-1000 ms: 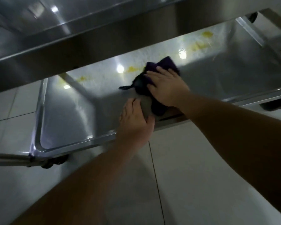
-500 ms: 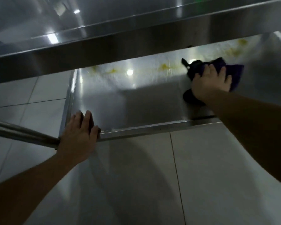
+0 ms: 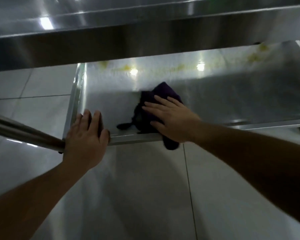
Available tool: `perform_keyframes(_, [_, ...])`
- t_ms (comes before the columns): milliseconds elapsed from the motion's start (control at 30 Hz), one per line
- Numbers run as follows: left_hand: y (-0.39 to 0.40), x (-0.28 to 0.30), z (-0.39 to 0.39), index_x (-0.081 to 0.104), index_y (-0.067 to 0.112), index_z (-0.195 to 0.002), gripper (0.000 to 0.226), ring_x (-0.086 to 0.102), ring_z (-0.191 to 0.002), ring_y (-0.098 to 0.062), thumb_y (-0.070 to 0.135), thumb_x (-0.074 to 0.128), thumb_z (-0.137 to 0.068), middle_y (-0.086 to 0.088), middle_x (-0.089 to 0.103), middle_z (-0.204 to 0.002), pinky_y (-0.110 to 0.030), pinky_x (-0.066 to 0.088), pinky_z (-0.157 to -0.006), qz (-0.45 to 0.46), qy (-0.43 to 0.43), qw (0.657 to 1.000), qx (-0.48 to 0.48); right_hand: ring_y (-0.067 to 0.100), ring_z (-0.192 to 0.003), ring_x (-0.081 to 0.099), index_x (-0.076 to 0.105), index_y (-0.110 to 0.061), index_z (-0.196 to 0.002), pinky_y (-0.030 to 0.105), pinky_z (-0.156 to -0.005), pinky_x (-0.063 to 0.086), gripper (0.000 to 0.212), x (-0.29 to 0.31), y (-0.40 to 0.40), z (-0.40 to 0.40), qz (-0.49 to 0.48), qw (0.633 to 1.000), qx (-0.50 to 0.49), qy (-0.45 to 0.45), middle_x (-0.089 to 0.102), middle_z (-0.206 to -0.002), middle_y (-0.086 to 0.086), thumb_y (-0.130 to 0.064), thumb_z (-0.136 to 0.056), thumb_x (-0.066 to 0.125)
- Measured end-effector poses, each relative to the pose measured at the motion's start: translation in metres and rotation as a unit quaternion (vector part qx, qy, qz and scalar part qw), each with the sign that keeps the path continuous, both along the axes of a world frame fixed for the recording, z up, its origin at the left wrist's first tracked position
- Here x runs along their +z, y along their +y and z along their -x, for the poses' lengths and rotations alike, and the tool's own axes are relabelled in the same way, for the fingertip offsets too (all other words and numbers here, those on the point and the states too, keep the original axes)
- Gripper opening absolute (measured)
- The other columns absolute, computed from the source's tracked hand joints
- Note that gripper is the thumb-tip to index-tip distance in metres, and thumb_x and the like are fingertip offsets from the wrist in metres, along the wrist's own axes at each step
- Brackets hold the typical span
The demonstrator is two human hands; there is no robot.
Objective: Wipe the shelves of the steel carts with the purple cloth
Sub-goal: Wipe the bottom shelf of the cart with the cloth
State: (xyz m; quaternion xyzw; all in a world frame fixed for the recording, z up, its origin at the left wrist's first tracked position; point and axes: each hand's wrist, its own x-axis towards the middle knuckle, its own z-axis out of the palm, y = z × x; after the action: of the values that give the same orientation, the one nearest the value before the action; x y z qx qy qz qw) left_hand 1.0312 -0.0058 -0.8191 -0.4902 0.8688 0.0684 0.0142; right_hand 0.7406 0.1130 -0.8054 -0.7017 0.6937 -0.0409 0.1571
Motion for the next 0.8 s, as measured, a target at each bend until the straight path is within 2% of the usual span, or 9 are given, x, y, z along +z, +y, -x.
perform_keyframes(67, [0.001,0.0,0.001,0.022,0.019,-0.168,0.079,0.021,-0.159,-0.041,0.06,0.015,-0.101,-0.021,0.024,-0.172,-0.058,0.021,-0.128,0.002,-0.002,1.0,-0.001,0.007,-0.159,-0.001,0.017,-0.04,-0.164,0.041,-0.129,0.0,0.067,0.006,0.04,0.042,-0.016,1.0,-0.024,0.013,0.014,-0.17,-0.019,-0.062,-0.101,0.016])
perform_keyframes(167, [0.003,0.001,0.004,0.023,0.017,-0.167,0.081,0.021,-0.159,-0.041,0.06,0.012,-0.1,-0.021,0.024,-0.171,-0.059,0.022,-0.127,0.001,0.001,1.0,0.003,0.01,-0.159,0.007,0.02,-0.036,-0.164,0.042,-0.13,0.007,0.068,0.008,0.094,0.094,-0.012,0.984,-0.172,0.038,0.022,-0.171,-0.011,-0.059,-0.1,0.02])
perform_keyframes(267, [0.007,0.003,0.007,0.025,0.014,-0.167,0.082,0.023,-0.158,-0.043,0.059,0.011,-0.1,-0.023,0.026,-0.17,-0.059,0.023,-0.127,0.007,-0.001,1.0,0.003,0.018,-0.159,0.017,0.029,-0.027,-0.162,0.047,-0.129,0.015,0.067,0.001,0.113,0.094,0.026,0.936,-0.343,0.068,0.029,-0.169,-0.005,-0.055,-0.103,0.019])
perform_keyframes(333, [0.009,0.004,0.008,0.027,0.015,-0.167,0.081,0.023,-0.158,-0.044,0.057,0.013,-0.099,-0.023,0.027,-0.17,-0.059,0.022,-0.127,0.009,0.005,1.0,0.011,0.024,-0.157,0.025,0.036,-0.024,-0.16,0.05,-0.127,0.02,0.066,-0.002,0.102,0.069,0.05,0.912,-0.401,0.074,0.036,-0.167,-0.002,-0.055,-0.104,0.019])
perform_keyframes(400, [0.01,0.005,0.01,0.027,0.017,-0.167,0.081,0.022,-0.159,-0.042,0.057,0.015,-0.098,-0.021,0.025,-0.171,-0.059,0.02,-0.127,0.005,0.01,1.0,0.018,0.025,-0.155,0.028,0.039,-0.025,-0.158,0.051,-0.126,0.022,0.07,-0.003,0.088,0.041,0.057,0.931,-0.356,0.063,0.04,-0.165,-0.002,-0.062,-0.102,0.019])
perform_keyframes(500, [0.009,0.009,0.011,0.024,0.018,-0.168,0.082,0.019,-0.159,-0.04,0.057,0.014,-0.097,-0.02,0.023,-0.172,-0.059,0.021,-0.127,-0.006,0.01,1.0,0.02,0.019,-0.158,0.017,0.03,-0.03,-0.161,0.047,-0.128,0.014,0.08,-0.007,0.08,0.02,0.028,0.982,-0.17,0.073,0.032,-0.168,-0.009,-0.076,-0.098,0.016])
perform_keyframes(600, [0.007,0.013,0.01,0.019,0.018,-0.169,0.082,0.018,-0.159,-0.039,0.058,0.014,-0.098,-0.019,0.02,-0.173,-0.059,0.022,-0.127,-0.021,-0.006,1.0,0.015,0.018,-0.159,0.015,0.026,-0.03,-0.162,0.044,-0.128,0.01,0.08,0.0,0.089,0.042,0.011,0.994,-0.055,0.094,0.03,-0.169,-0.009,-0.077,-0.098,0.02])
perform_keyframes(700, [0.007,0.015,0.008,0.018,0.021,-0.169,0.081,0.017,-0.16,-0.037,0.061,0.015,-0.098,-0.017,0.018,-0.174,-0.057,0.021,-0.128,-0.023,-0.001,1.0,0.015,0.021,-0.156,0.024,0.035,-0.025,-0.16,0.047,-0.126,0.018,0.079,0.003,0.118,0.073,0.031,0.987,-0.109,0.113,0.04,-0.164,-0.004,-0.074,-0.099,0.022])
perform_keyframes(800, [0.008,0.013,0.007,0.021,0.021,-0.168,0.082,0.021,-0.158,-0.04,0.062,0.017,-0.097,-0.019,0.021,-0.172,-0.058,0.022,-0.127,-0.016,0.008,1.0,0.015,0.032,-0.142,0.047,0.05,-0.016,-0.149,0.053,-0.113,0.036,0.073,0.005,0.158,0.109,0.074,0.964,-0.221,0.131,0.057,-0.149,0.008,-0.067,-0.101,0.03])
